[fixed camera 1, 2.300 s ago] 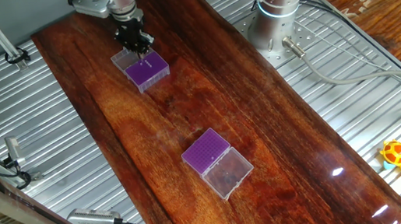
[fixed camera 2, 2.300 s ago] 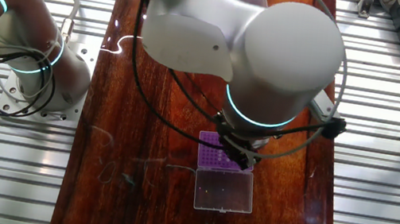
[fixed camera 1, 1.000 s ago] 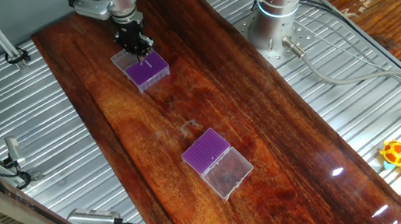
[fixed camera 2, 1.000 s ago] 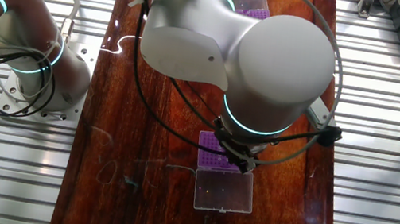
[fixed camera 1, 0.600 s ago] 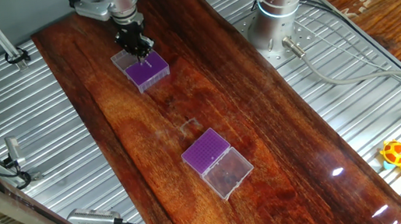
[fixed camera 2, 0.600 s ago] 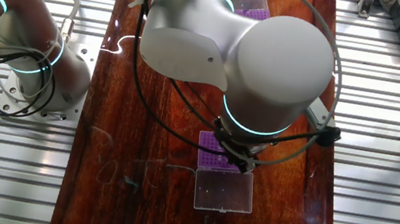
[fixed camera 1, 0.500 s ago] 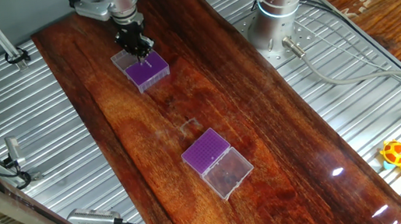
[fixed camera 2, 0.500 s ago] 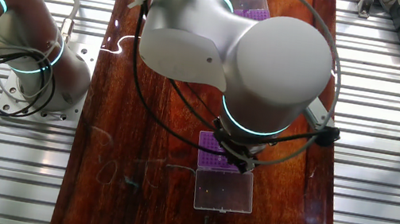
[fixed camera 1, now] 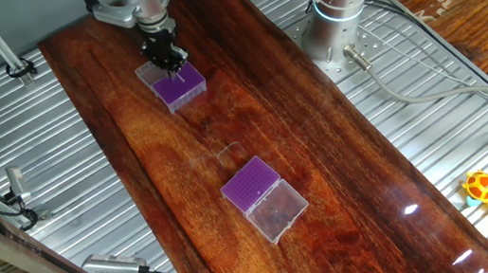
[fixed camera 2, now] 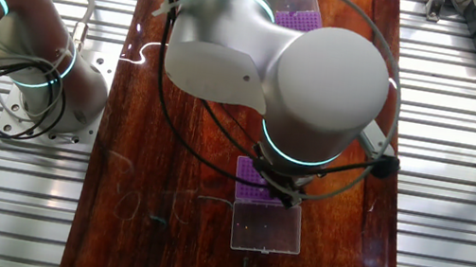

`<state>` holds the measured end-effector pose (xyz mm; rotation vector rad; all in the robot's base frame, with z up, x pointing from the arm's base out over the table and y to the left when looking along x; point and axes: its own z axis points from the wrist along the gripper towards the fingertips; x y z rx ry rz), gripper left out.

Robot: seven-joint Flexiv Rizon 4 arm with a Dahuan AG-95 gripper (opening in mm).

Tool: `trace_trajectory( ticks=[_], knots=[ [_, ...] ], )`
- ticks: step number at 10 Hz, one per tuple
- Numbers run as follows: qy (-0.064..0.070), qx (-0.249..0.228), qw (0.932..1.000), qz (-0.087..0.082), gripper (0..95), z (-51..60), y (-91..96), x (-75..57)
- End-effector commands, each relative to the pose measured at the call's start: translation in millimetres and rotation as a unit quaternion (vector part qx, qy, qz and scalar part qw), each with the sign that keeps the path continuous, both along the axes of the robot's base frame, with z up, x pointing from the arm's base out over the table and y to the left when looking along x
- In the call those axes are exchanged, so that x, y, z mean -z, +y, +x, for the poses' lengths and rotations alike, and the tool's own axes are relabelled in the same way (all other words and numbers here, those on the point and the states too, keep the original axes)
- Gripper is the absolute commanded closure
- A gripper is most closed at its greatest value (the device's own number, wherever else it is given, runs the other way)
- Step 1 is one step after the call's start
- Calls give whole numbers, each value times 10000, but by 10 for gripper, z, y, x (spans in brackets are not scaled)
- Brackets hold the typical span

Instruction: Transfer all small pipette tips from one holder to another

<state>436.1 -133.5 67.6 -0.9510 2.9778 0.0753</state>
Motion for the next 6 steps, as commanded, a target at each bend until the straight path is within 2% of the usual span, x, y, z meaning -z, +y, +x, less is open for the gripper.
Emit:
trace_trajectory(
  ticks=[1, 4, 6],
  knots=[
    [4, -16, 10000, 14, 760, -8, 3, -8],
    [35, 55, 10000, -5, 760, -5, 40, -13],
    [67, 214, 9997, -54, 760, 25, 235, -43]
  ],
)
